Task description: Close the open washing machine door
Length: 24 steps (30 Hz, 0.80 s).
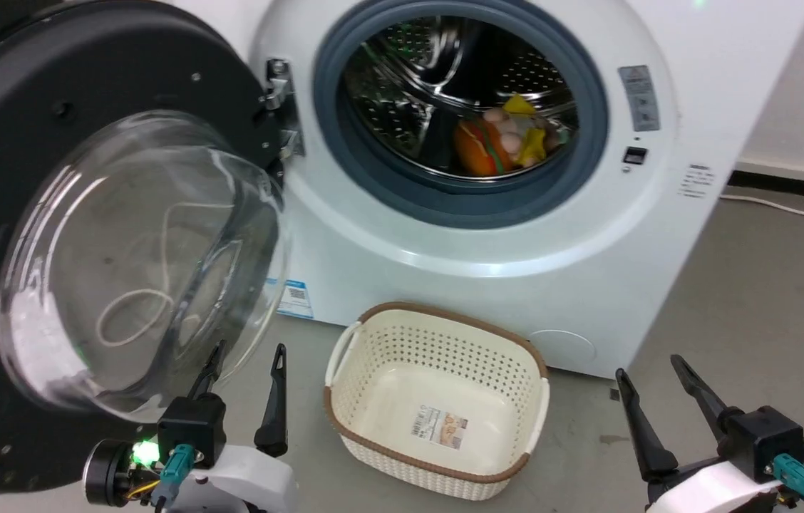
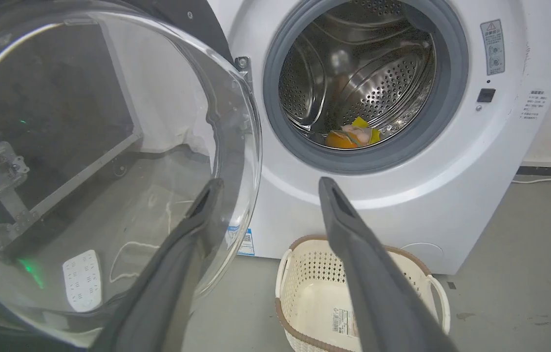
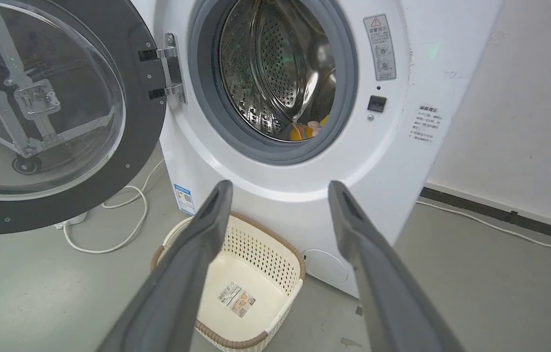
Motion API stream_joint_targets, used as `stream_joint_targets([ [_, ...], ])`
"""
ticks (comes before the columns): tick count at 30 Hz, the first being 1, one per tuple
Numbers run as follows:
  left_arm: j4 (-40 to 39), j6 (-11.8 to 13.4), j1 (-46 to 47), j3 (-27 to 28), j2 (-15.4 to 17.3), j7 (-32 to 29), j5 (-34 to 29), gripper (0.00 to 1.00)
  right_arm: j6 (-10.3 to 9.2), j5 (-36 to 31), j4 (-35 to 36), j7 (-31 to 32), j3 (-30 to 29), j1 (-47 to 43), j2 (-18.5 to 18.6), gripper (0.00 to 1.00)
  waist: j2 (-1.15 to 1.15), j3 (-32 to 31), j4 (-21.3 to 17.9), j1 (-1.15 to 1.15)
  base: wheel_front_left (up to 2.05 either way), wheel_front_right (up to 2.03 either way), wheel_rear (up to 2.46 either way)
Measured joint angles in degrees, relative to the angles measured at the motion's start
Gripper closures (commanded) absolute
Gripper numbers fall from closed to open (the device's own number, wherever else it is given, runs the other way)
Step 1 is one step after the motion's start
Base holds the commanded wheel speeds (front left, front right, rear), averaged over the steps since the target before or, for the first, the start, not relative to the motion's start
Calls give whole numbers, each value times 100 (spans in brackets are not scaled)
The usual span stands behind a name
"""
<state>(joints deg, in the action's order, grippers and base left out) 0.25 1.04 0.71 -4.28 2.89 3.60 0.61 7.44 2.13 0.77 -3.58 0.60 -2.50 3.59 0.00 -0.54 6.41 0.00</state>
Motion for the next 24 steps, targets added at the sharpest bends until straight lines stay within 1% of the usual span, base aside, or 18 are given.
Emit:
stream_joint_targets([
  [7,-54,56,-62,-25,10,63,1,0,0,31,21,-67,175,-47,47,0,0,-4,270,0,0,0,0],
  [16,-189,187,-188,-65,8,180,16,0,0,149,-10,-186,356,-37,186,0,0,56,523,0,0,0,0],
  [24,-255,258,-300,-134,7,268,62,0,0,201,-82,-278,445,-19,226,0,0,73,725,0,0,0,0],
])
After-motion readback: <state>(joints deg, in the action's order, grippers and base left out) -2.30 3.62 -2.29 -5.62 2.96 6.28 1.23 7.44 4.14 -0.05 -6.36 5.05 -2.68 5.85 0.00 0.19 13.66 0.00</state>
